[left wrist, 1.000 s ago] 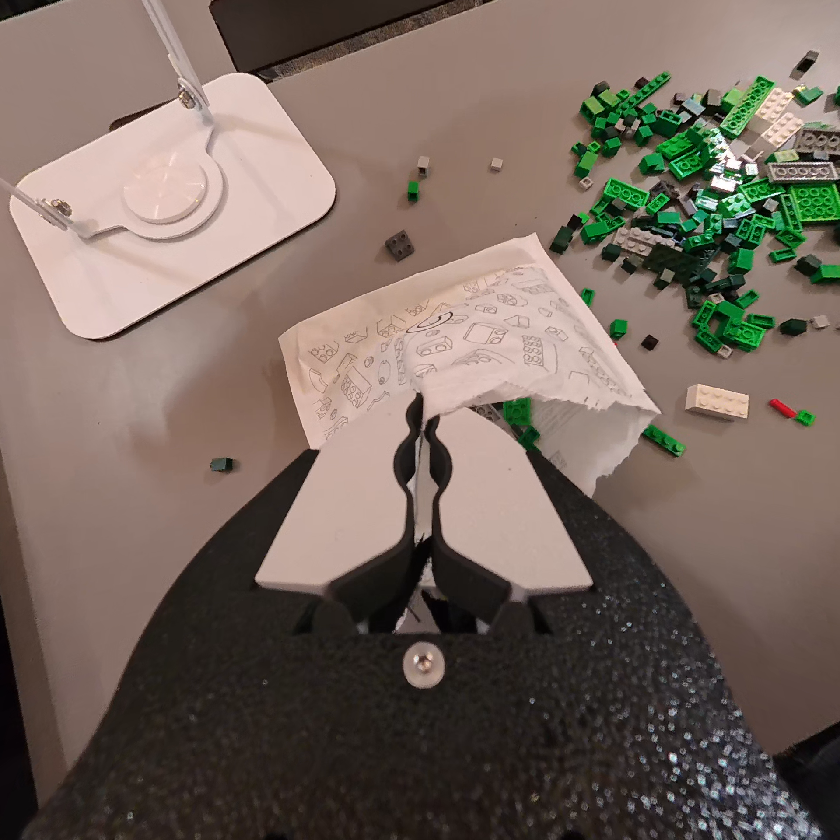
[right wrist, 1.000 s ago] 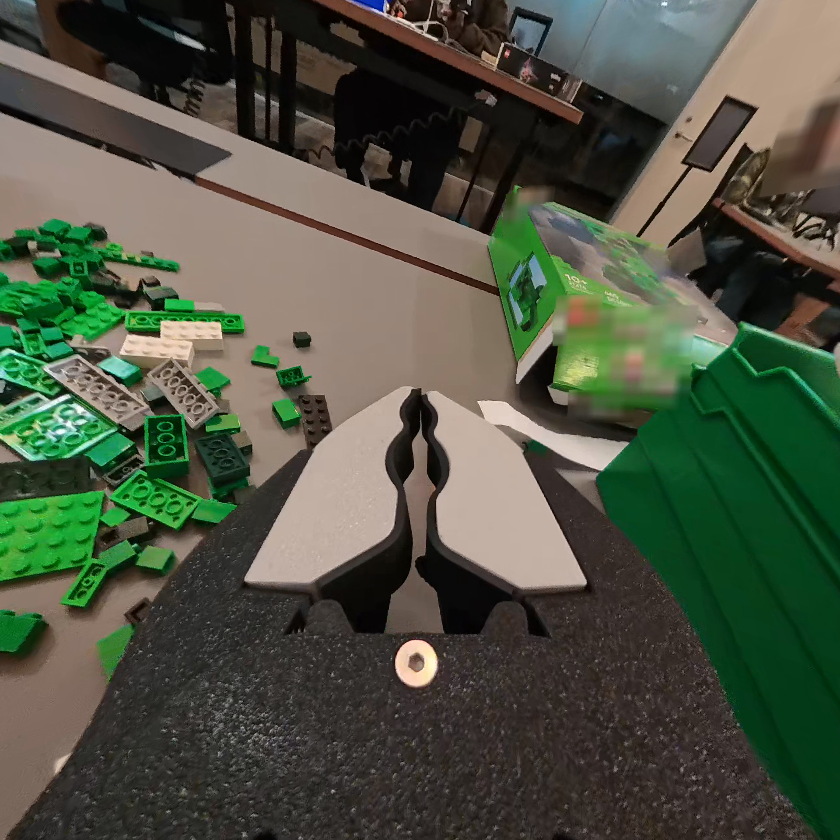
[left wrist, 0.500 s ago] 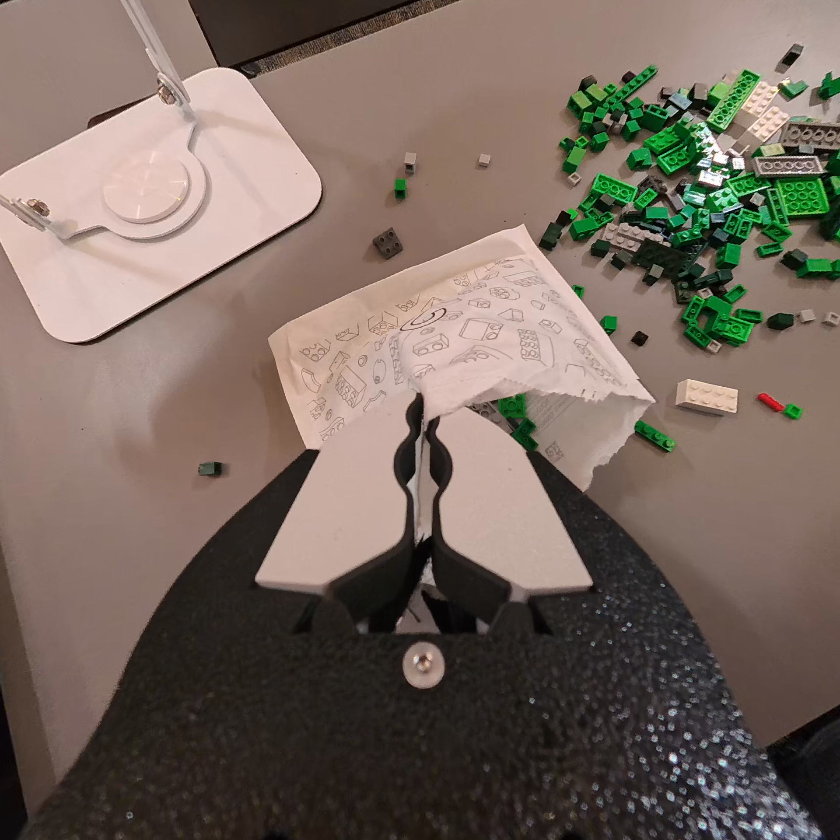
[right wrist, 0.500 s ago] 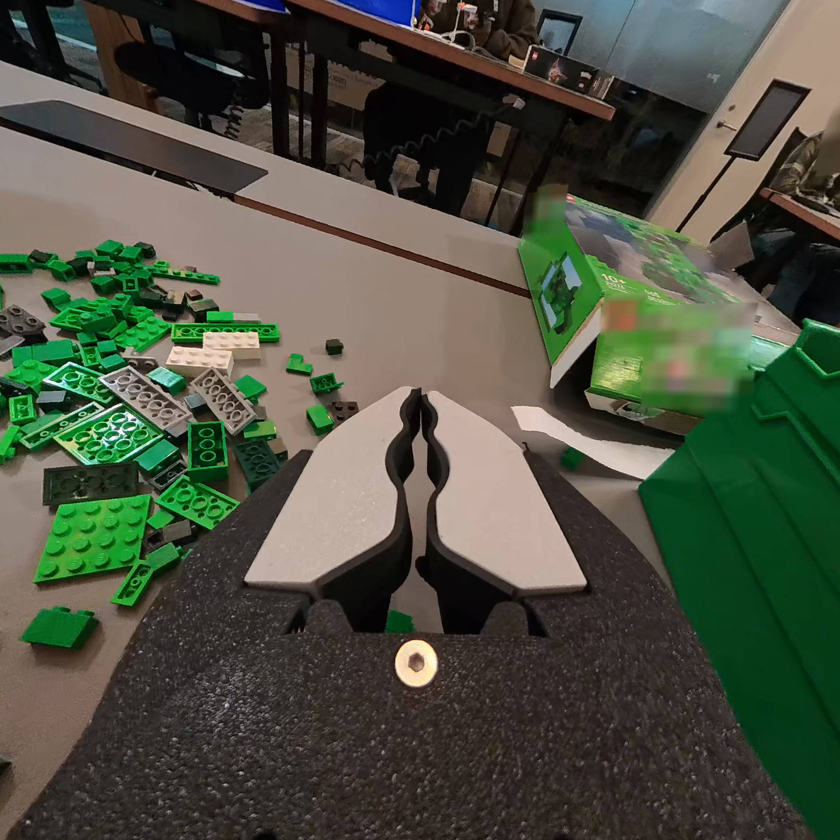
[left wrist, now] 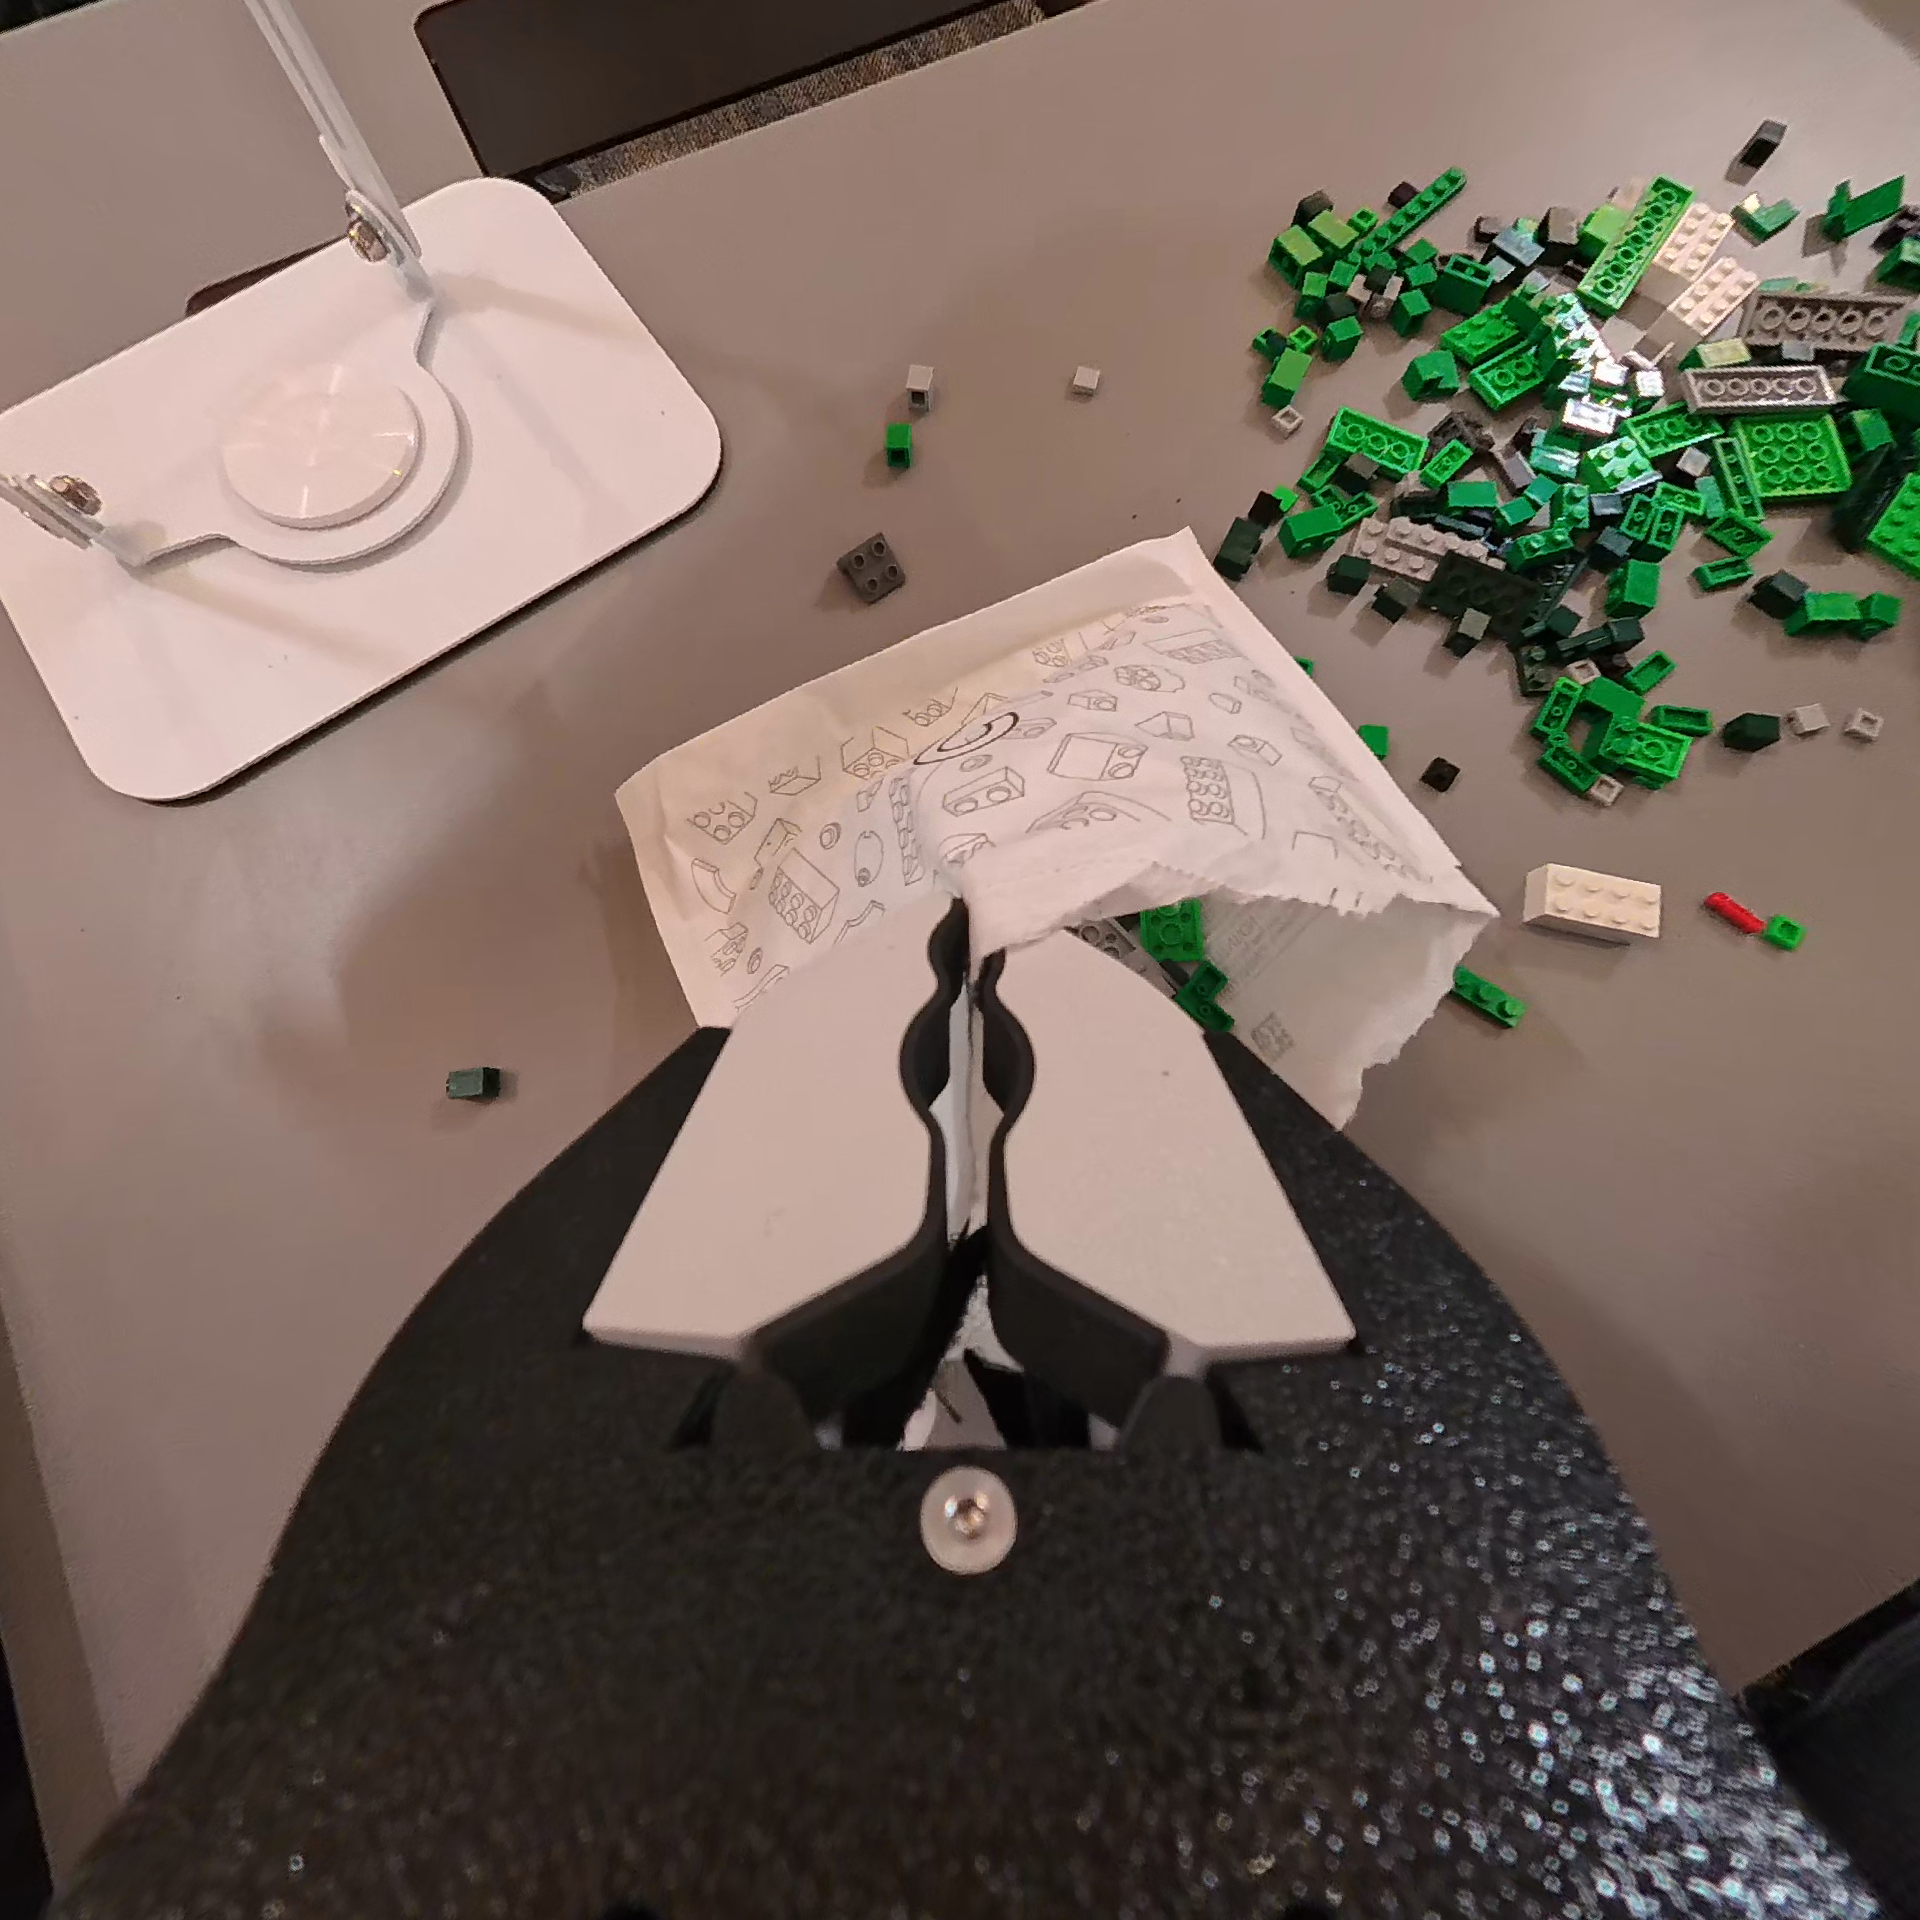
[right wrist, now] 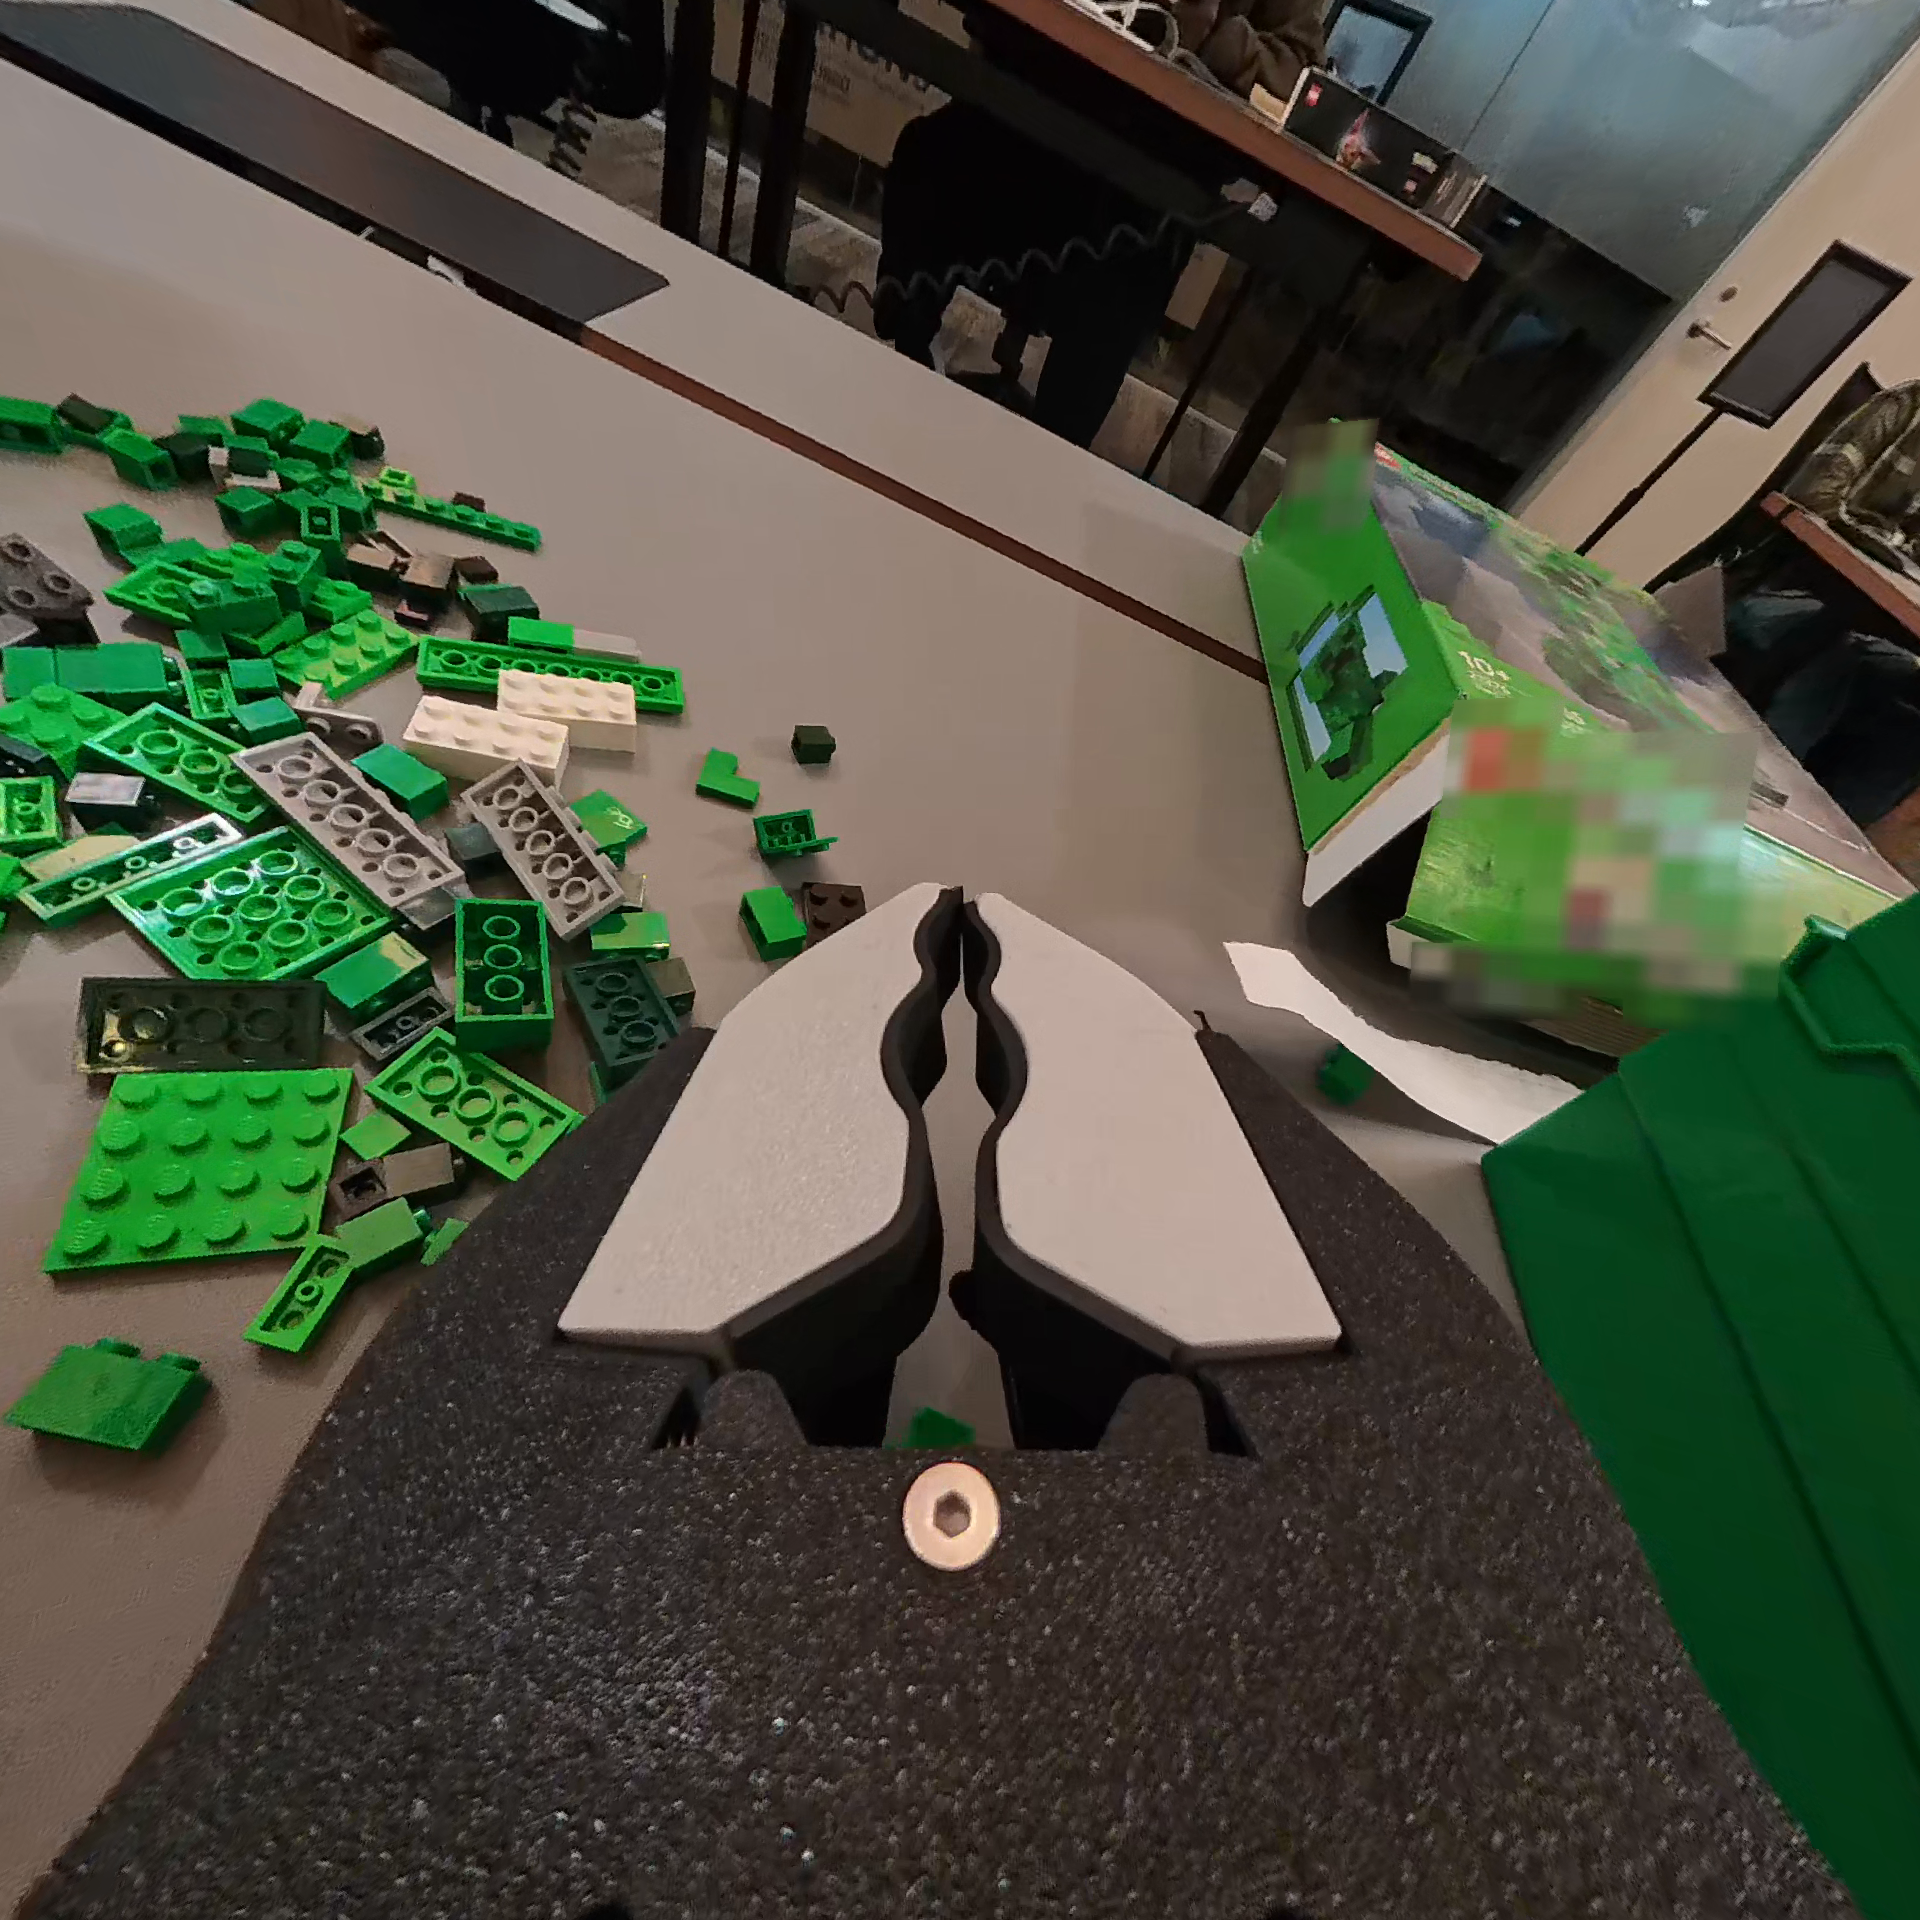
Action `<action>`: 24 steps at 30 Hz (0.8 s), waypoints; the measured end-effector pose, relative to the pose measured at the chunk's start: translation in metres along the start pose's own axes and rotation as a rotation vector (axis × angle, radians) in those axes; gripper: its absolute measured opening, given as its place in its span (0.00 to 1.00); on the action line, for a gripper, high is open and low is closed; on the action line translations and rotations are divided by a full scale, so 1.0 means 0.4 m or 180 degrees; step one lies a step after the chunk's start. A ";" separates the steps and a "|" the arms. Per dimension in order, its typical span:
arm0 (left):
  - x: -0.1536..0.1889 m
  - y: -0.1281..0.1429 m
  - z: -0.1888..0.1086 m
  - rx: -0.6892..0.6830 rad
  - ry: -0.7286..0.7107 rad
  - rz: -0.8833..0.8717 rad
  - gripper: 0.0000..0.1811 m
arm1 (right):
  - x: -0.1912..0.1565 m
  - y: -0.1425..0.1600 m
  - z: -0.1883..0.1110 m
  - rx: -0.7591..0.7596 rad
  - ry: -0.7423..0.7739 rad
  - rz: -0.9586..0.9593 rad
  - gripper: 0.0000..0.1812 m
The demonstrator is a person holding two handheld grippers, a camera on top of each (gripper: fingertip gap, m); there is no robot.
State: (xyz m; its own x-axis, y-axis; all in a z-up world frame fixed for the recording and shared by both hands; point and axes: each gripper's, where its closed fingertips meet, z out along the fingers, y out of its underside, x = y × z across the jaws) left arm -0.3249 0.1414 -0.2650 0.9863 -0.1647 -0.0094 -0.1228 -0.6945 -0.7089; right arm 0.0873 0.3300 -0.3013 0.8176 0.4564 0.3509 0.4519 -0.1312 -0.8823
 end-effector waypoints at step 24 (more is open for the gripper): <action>0.003 0.001 -0.001 -0.0015 0.0001 0.0020 0.00 | -0.029 -0.001 0.006 -0.0072 -0.0019 -0.0326 0.00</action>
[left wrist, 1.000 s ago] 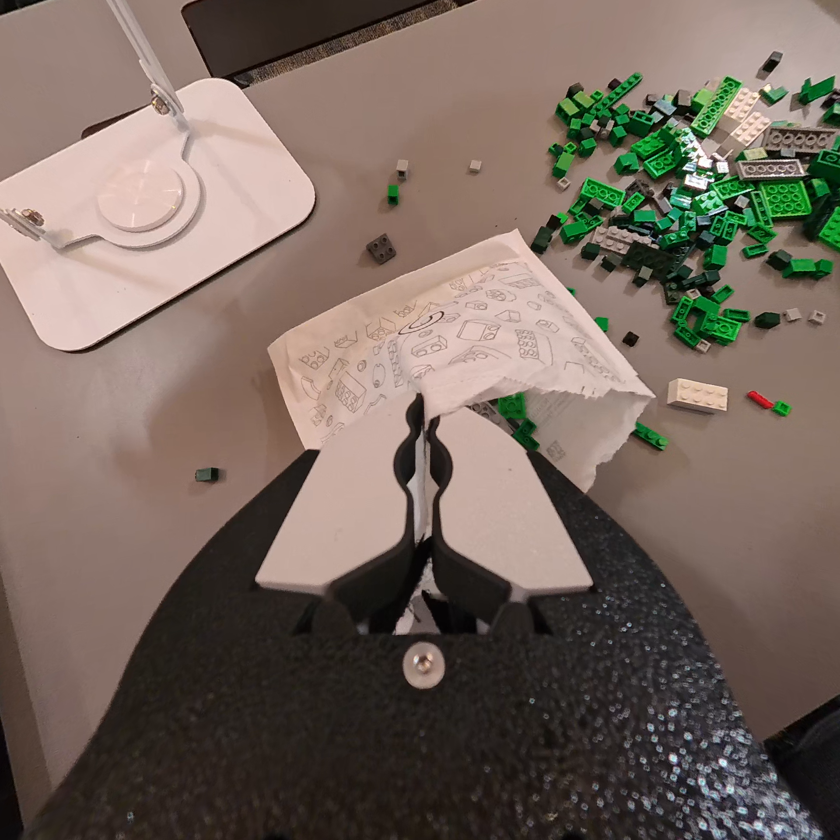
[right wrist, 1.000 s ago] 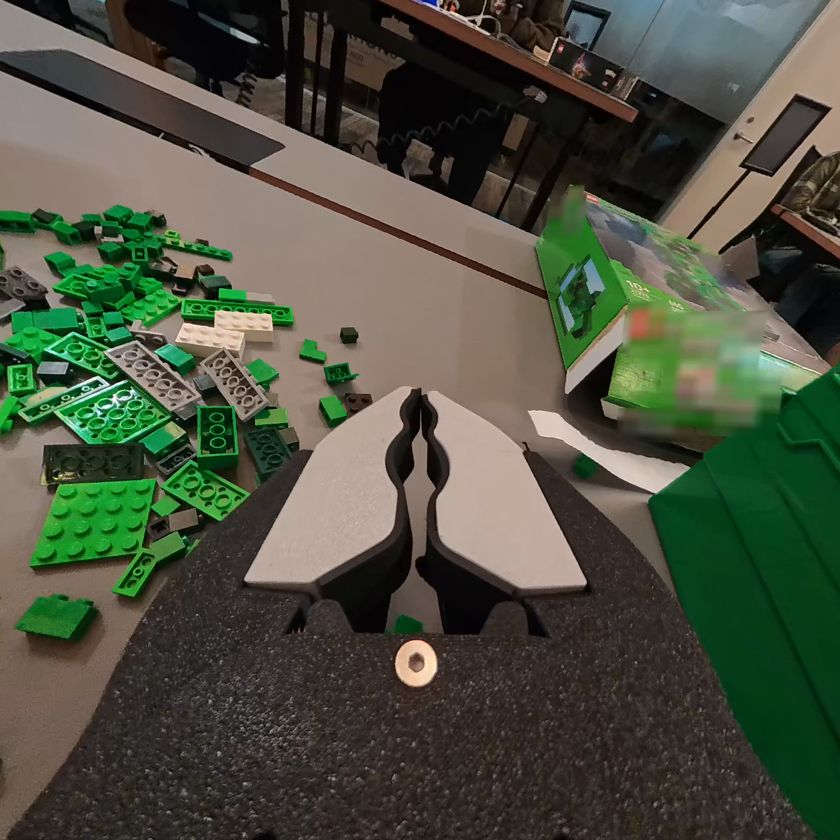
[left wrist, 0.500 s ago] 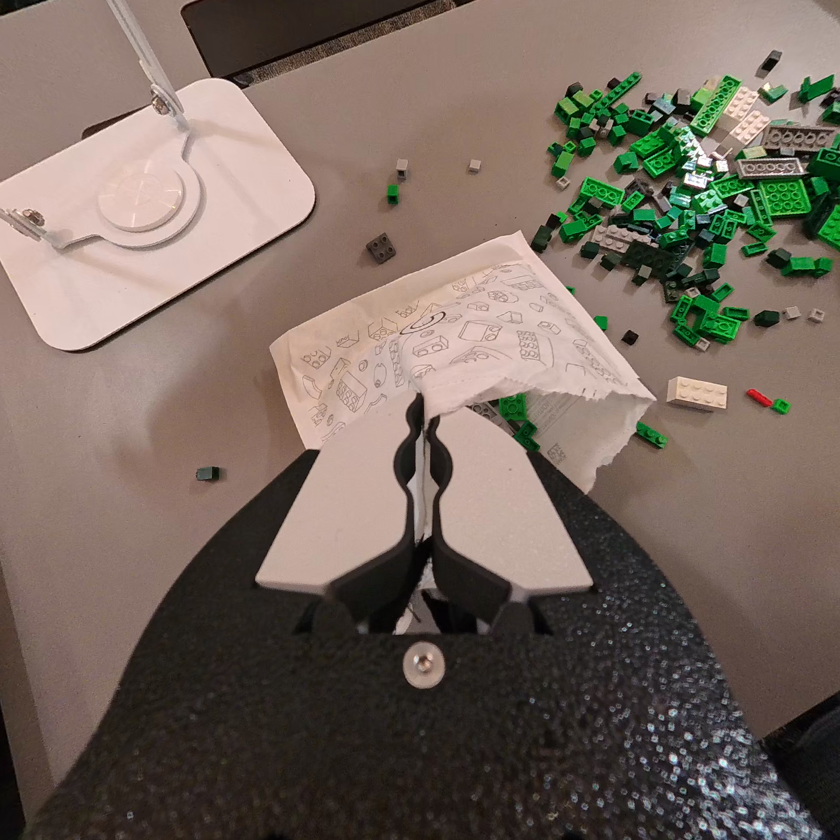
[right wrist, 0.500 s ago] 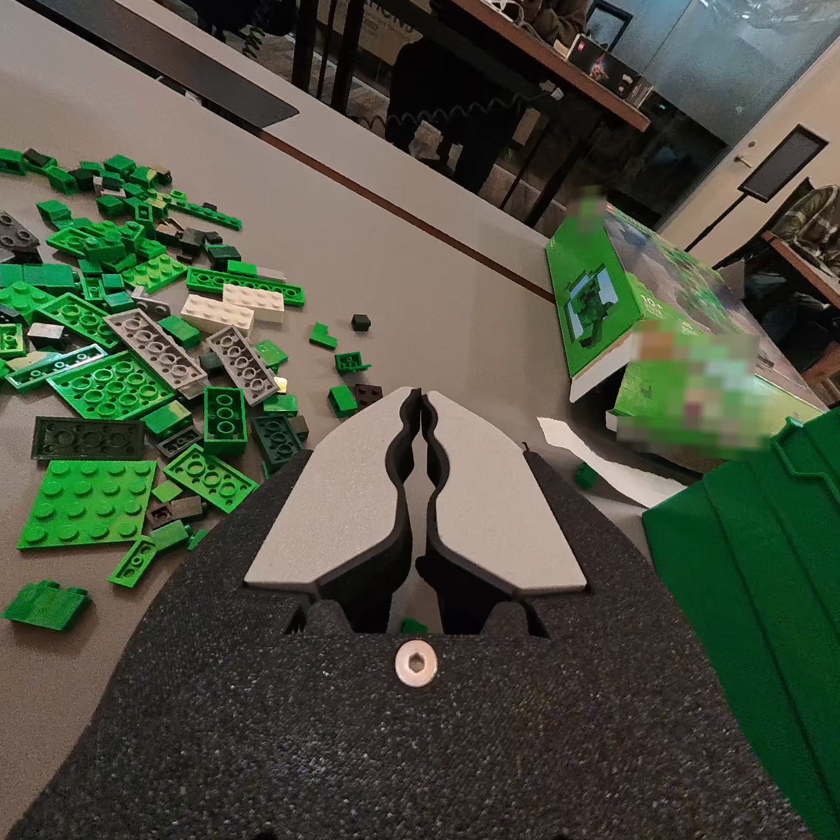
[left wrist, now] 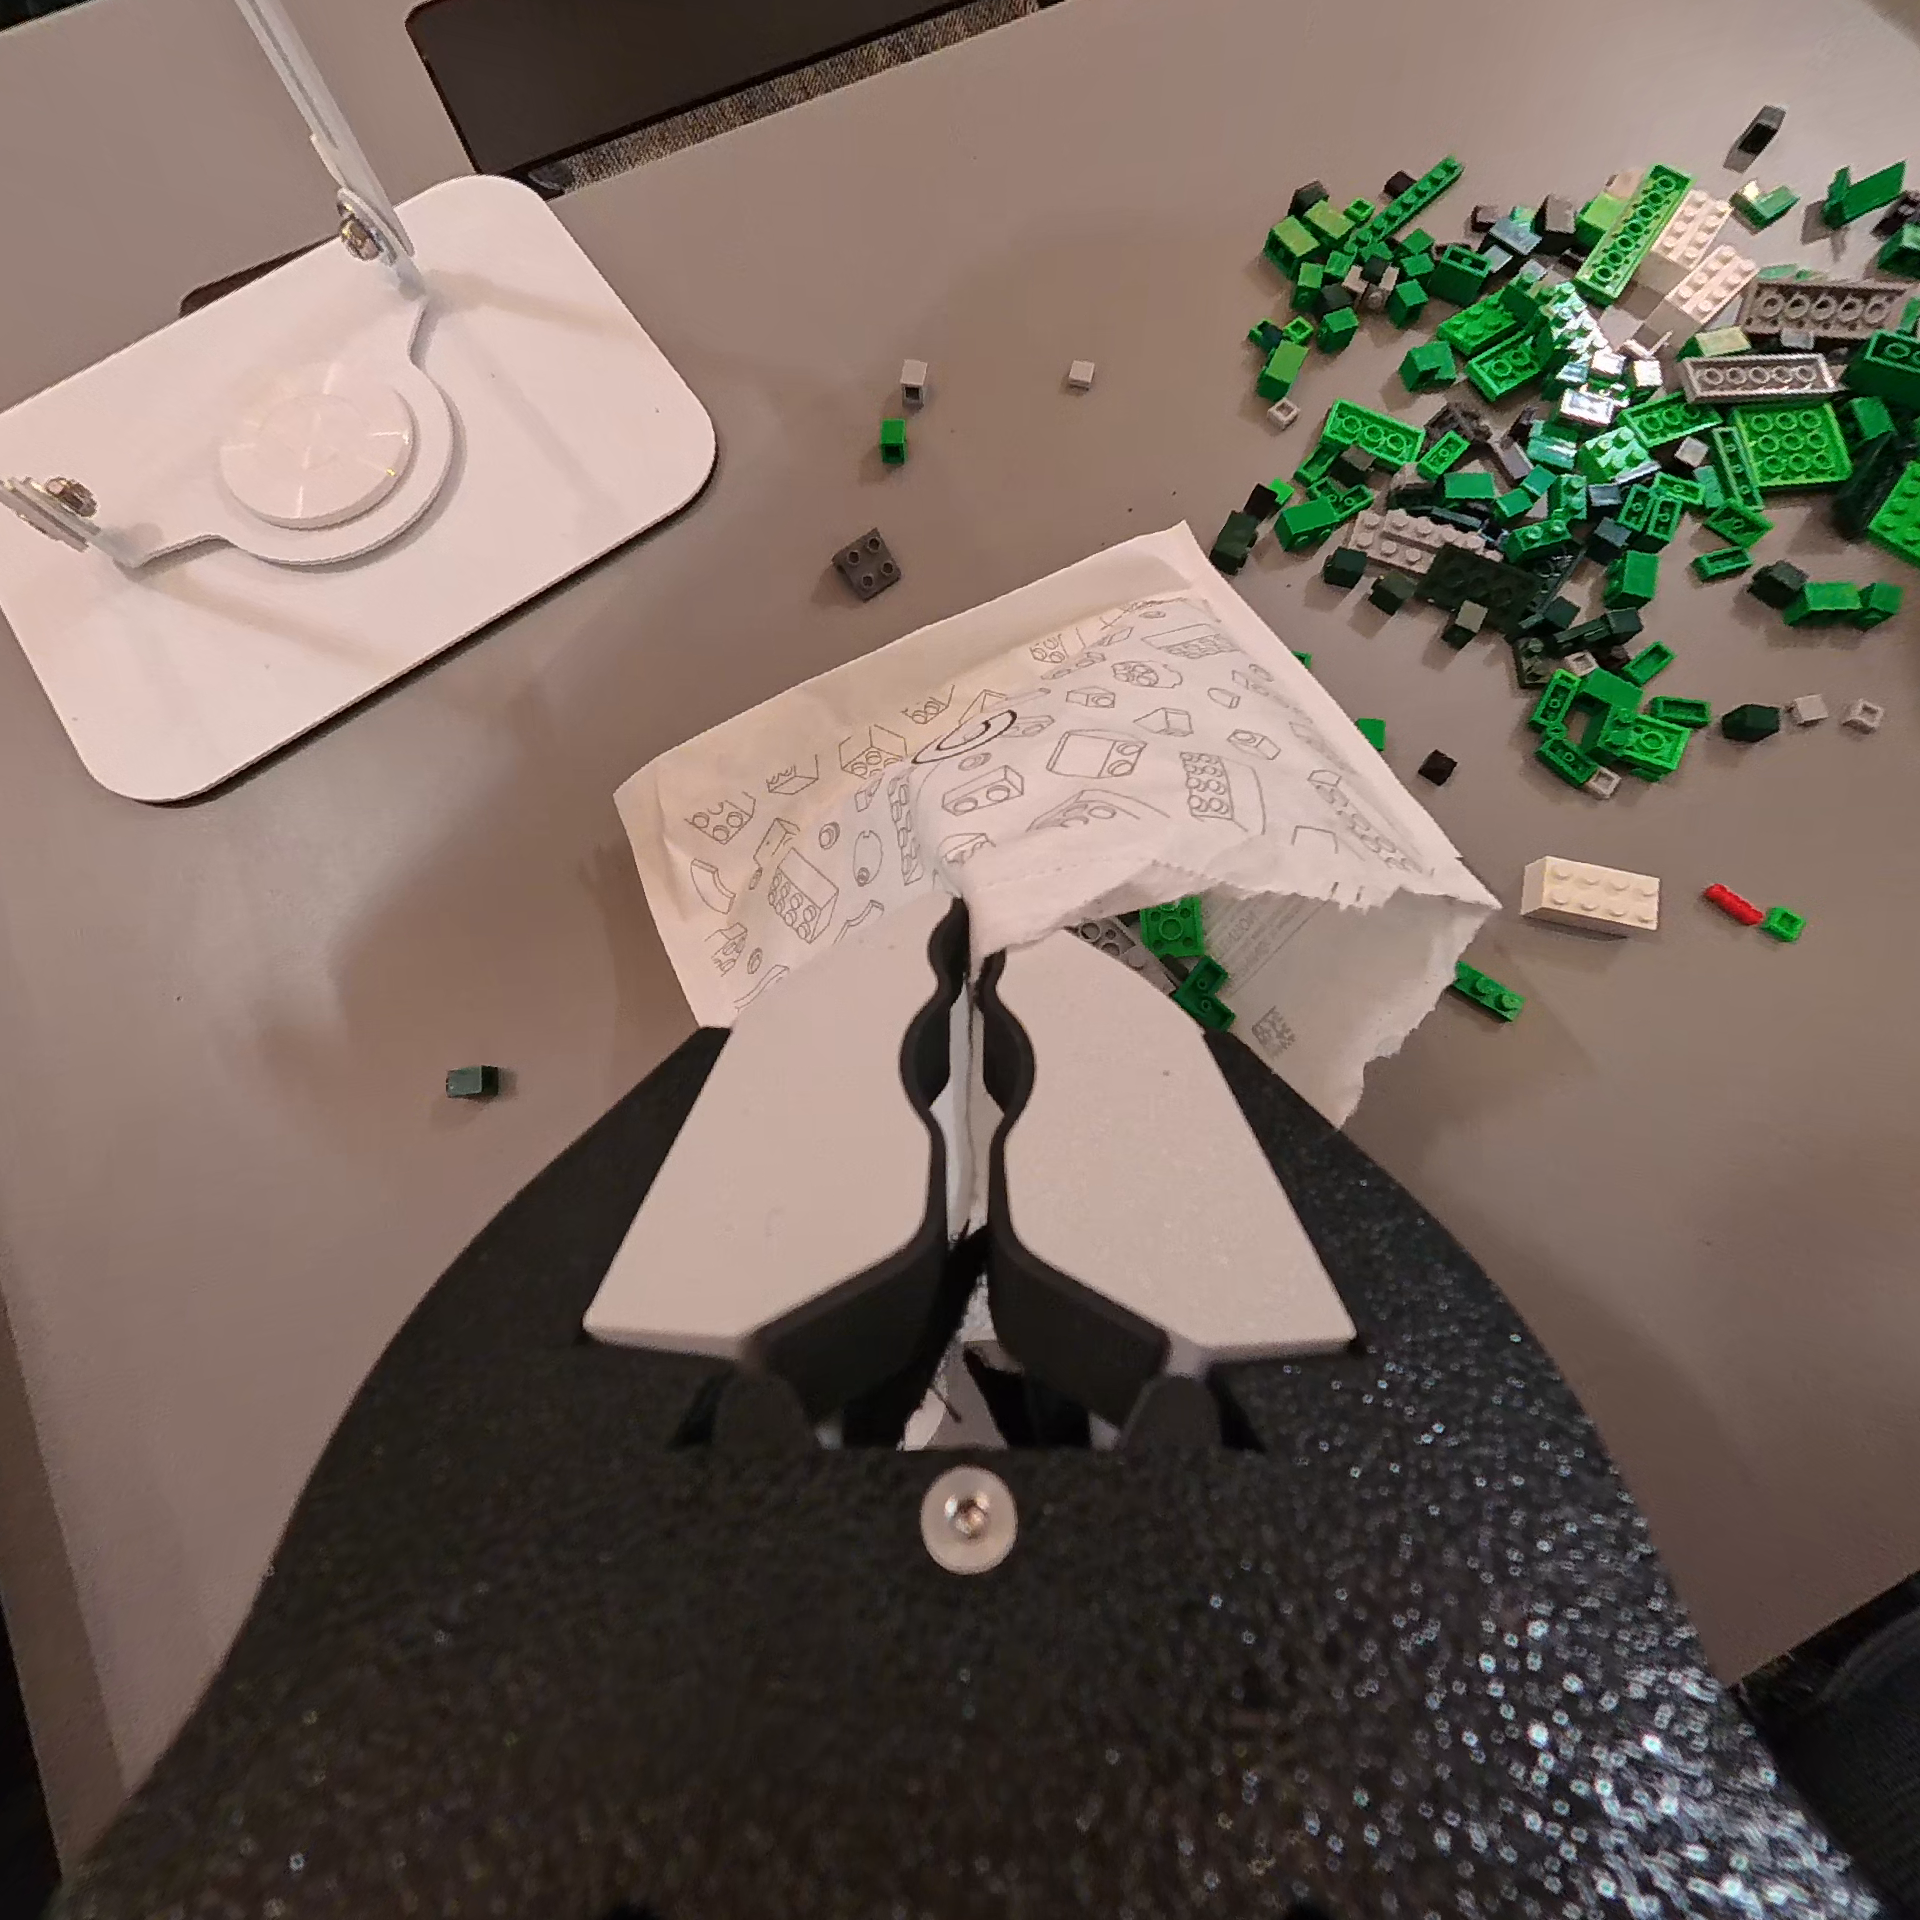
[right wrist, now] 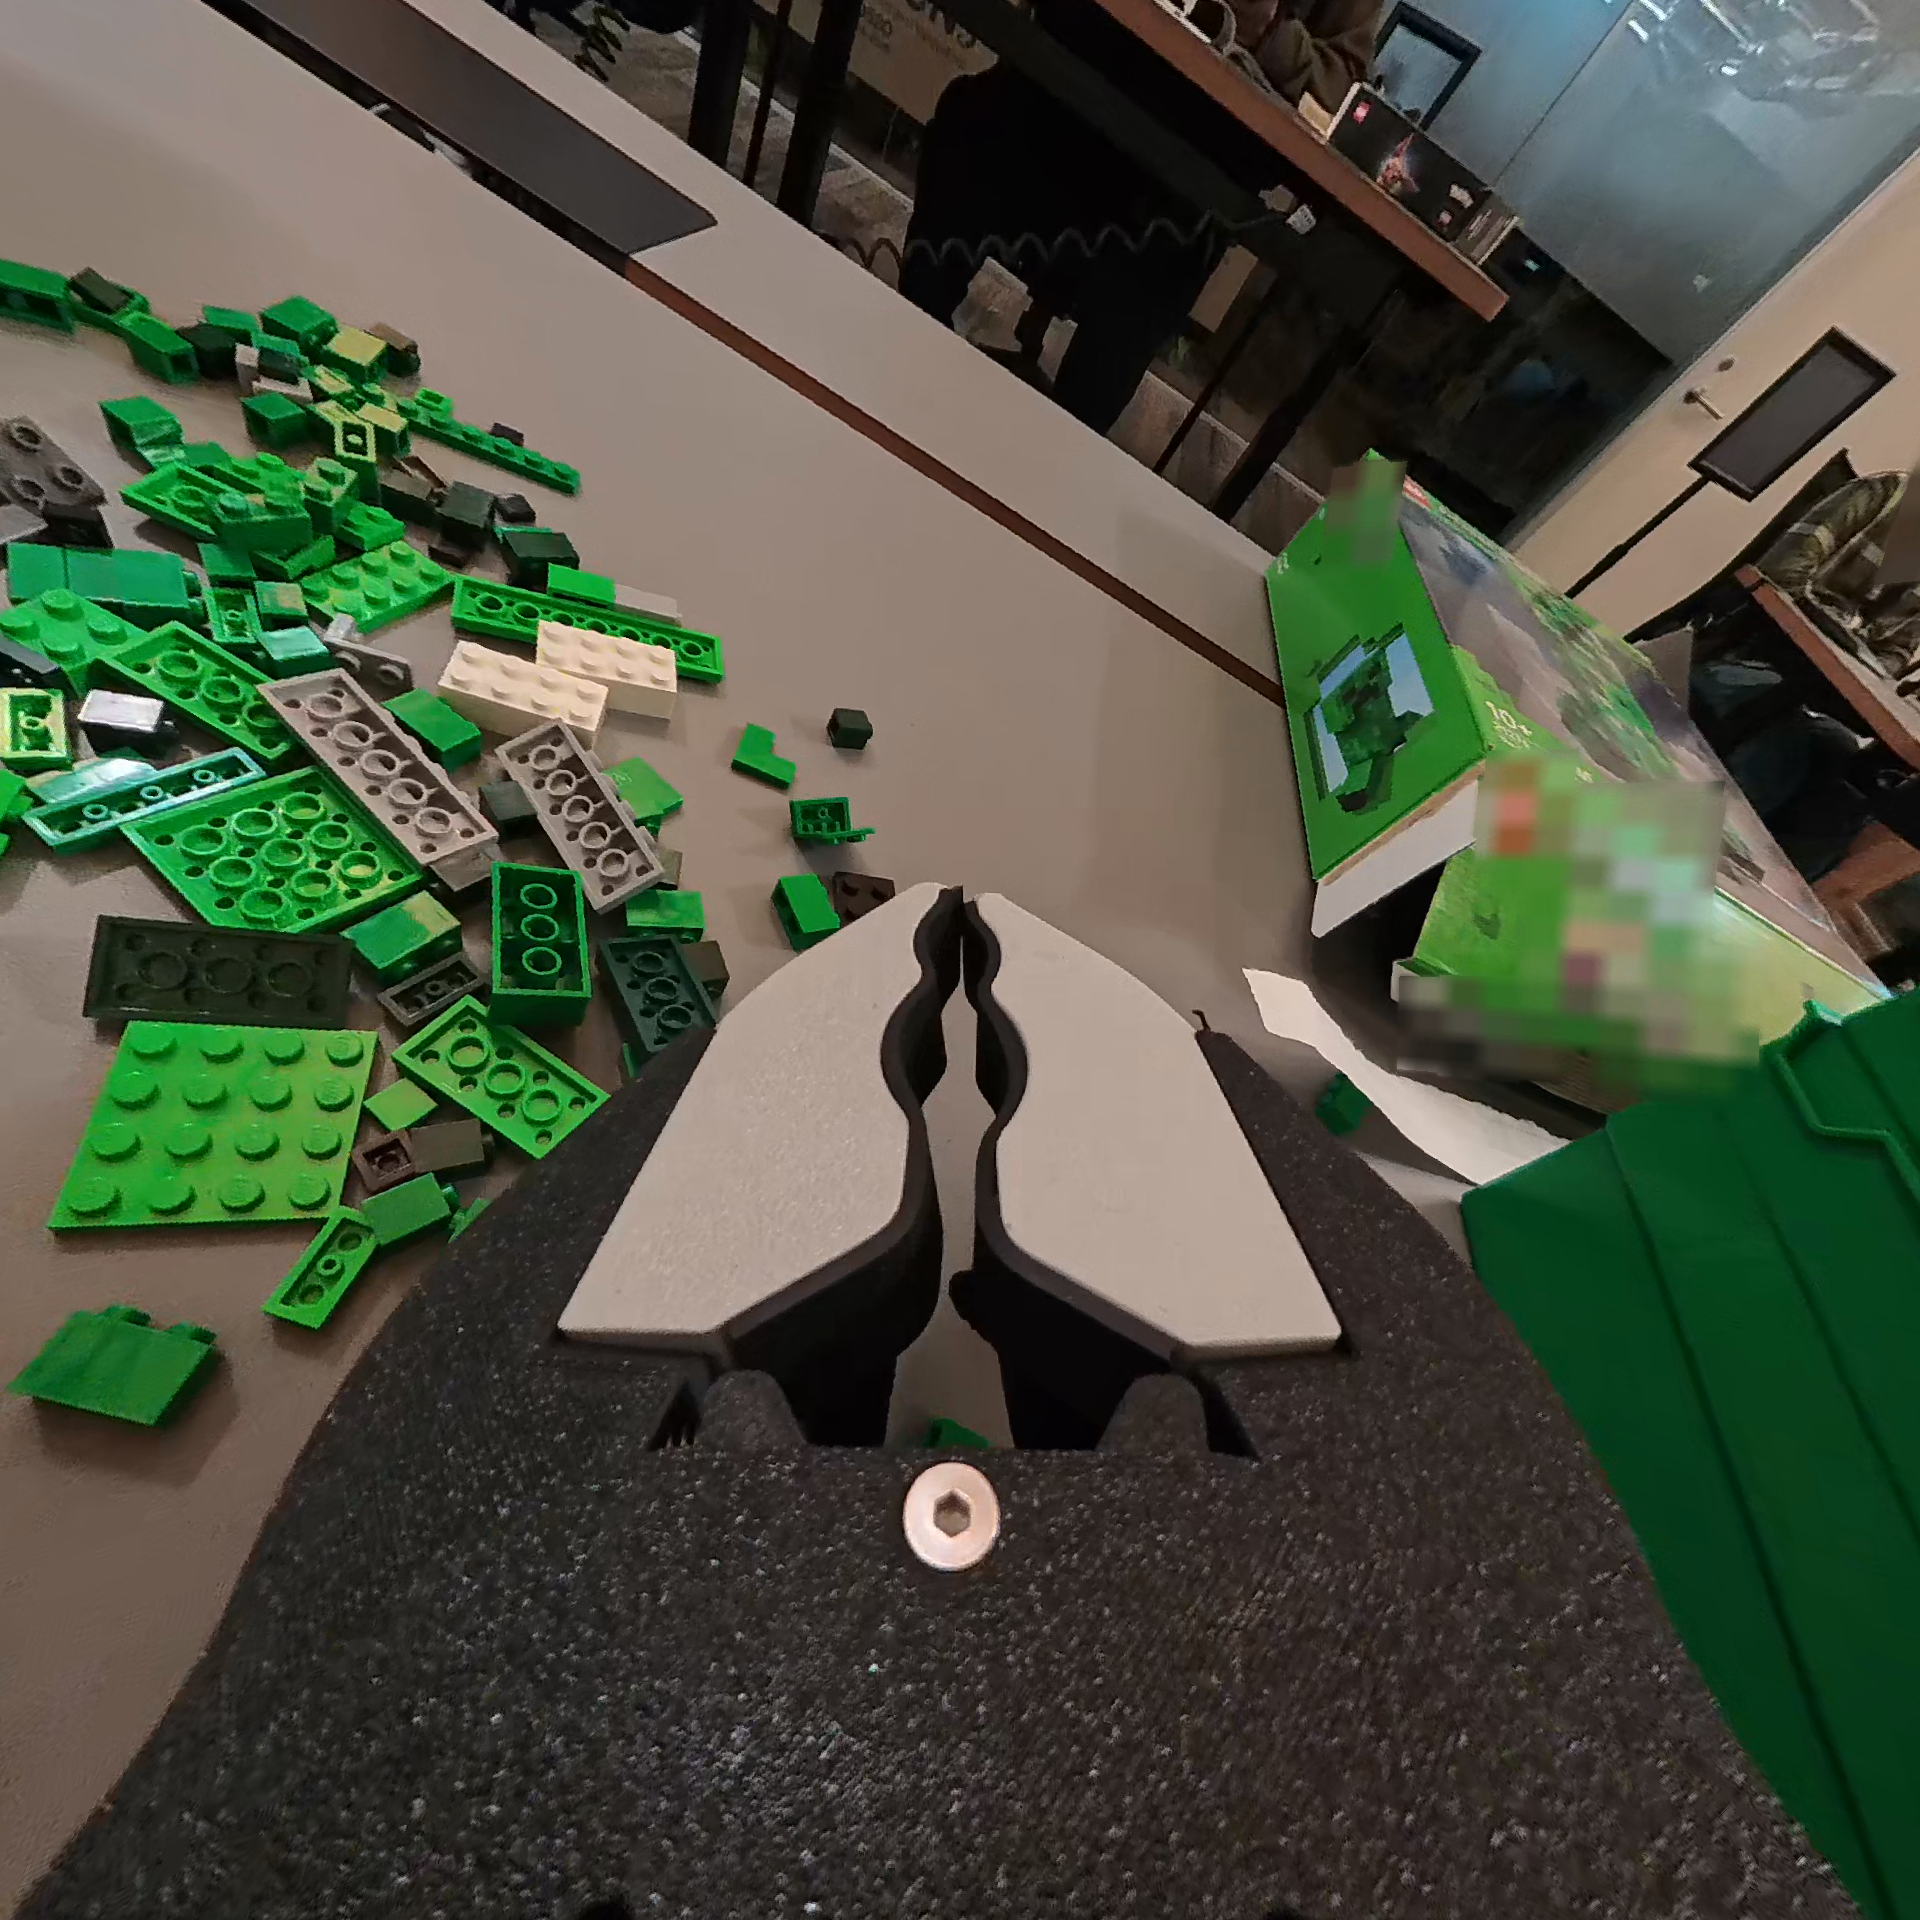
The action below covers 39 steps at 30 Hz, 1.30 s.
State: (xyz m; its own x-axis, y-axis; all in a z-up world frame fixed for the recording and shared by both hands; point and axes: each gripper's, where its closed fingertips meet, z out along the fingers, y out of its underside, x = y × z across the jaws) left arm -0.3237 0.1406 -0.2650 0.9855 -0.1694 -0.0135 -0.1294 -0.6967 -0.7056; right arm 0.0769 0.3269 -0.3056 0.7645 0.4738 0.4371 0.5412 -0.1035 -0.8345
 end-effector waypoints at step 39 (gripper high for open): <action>0.005 0.004 0.003 -0.0040 0.0024 -0.0012 0.00 | -0.037 -0.007 0.003 -0.0026 -0.0233 -0.0126 0.00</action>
State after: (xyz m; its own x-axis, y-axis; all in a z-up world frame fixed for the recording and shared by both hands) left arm -0.3219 0.1401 -0.2669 0.9851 -0.1719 -0.0054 -0.1270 -0.7060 -0.6967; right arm 0.0638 0.3211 -0.3101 0.7149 0.5404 0.4437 0.5736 -0.0903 -0.8142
